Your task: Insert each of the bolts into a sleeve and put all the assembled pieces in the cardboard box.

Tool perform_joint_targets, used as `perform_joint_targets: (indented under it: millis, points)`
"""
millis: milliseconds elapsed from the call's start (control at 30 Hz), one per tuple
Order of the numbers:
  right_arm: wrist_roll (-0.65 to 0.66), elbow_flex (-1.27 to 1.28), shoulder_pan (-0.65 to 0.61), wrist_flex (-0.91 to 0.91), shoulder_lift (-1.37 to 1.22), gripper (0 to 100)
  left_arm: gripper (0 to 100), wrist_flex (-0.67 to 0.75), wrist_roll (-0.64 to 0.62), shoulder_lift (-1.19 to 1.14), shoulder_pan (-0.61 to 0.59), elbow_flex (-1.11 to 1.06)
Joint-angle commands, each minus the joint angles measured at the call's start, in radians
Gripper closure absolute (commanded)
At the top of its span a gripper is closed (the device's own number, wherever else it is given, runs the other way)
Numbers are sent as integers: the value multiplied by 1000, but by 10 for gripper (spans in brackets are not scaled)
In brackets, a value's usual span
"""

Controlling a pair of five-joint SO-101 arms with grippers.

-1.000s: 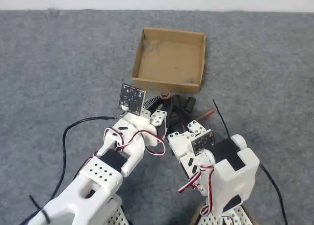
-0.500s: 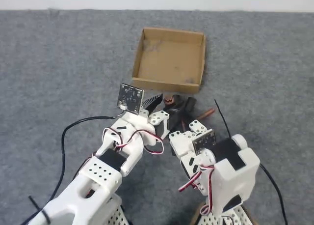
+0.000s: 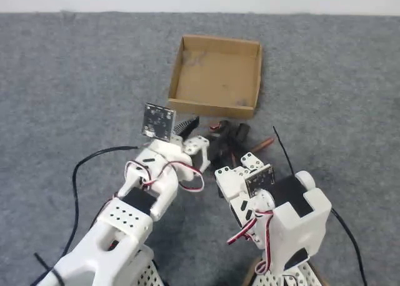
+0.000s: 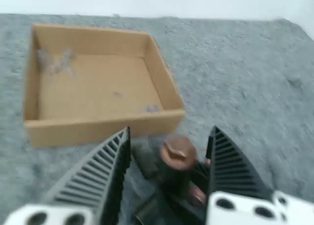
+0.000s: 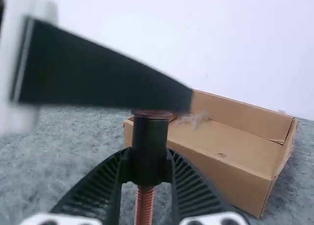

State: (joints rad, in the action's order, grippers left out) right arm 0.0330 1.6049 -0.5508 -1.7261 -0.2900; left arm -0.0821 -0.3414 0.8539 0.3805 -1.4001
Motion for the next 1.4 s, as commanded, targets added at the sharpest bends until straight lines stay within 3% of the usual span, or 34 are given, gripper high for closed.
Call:
perform_joint_targets:
  millis: [0,300,667,867,1100,1367]
  points:
    - [-11,15,-2,-31,31,992,761,3,2,64,-75,77]
    - [-11,15,-2,-31,31,992,761,-419,2,374,-199,99]
    - [-11,15,-2,-30,31,992,761,-746,2,692,-485,94]
    - [-11,15,16,-30,30,992,761,-902,3,822,-529,70]
    - [-11,15,22,-30,31,992,761,-971,167,977,-531,-116]
    - [-11,37,61,-35,65,992,761,-928,169,967,-529,-280]
